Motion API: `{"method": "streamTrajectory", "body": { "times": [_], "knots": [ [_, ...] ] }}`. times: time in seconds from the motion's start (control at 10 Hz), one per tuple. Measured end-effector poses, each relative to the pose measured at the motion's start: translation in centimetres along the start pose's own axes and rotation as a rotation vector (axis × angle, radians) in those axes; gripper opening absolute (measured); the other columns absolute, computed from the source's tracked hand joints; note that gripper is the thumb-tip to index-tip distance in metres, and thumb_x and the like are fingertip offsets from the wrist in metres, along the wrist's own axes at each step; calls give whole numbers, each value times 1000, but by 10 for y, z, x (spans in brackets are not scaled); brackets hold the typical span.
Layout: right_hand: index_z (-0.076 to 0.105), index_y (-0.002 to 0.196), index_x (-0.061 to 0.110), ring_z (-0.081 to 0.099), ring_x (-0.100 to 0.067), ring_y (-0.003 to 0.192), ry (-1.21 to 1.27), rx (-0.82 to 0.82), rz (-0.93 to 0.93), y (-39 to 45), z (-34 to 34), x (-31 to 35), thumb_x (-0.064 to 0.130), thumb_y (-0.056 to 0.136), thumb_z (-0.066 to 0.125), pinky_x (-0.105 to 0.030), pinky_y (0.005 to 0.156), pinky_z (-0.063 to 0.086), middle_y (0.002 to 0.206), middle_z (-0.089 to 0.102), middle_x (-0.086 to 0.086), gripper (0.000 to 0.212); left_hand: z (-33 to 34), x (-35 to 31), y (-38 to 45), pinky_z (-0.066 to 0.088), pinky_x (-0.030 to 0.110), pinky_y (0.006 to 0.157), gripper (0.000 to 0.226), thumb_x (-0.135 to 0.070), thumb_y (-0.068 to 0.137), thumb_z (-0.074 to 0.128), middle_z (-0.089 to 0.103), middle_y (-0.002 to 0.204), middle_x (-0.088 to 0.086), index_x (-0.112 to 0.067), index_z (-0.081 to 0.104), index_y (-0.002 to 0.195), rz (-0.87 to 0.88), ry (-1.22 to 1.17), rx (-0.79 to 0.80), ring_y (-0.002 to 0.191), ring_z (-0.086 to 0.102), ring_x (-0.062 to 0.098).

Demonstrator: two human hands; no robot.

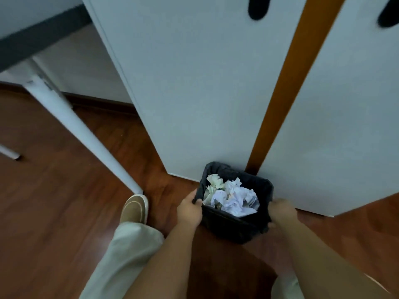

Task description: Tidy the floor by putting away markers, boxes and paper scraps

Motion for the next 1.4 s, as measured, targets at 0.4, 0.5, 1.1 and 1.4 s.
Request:
{"method": "streamTrajectory", "body": {
  "times": [0.4,0.5,1.1,1.4],
  "knots": [
    [53,127,9,51,-22,124,-964,161,-601,-49,148,167,44,86,64,-30,99,42,132,55,-7,55,-178,36,47,62,44,71,26,-42,89,65,67,89,10,-17,62,88,-208,-178,-327,73,68,25],
    [55,121,9,55,-24,119,-910,162,-684,-47,179,189,48,81,68,-31,96,45,125,59,-8,58,-217,36,70,59,44,78,35,-52,87,63,72,92,16,-18,69,80,-155,-40,-366,84,69,36],
    [48,94,19,64,-24,107,-773,132,-582,-52,239,256,44,88,63,-29,86,46,116,66,-7,30,-294,28,126,38,23,59,34,-40,93,60,71,89,7,-11,70,80,-33,-57,-328,73,58,13],
    [51,137,11,47,-32,131,389,-68,-117,-99,230,168,26,100,42,-41,106,38,144,50,-11,41,-262,95,64,48,37,84,18,-32,96,52,62,92,1,-30,60,80,114,315,-56,85,61,17]
  ]
}}
Point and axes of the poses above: each hand's wrist, its own y-axis towards the middle knuckle, its own z-axis out of the palm, x = y × z, the point moved 8 cm from there along y, towards the middle knuckle
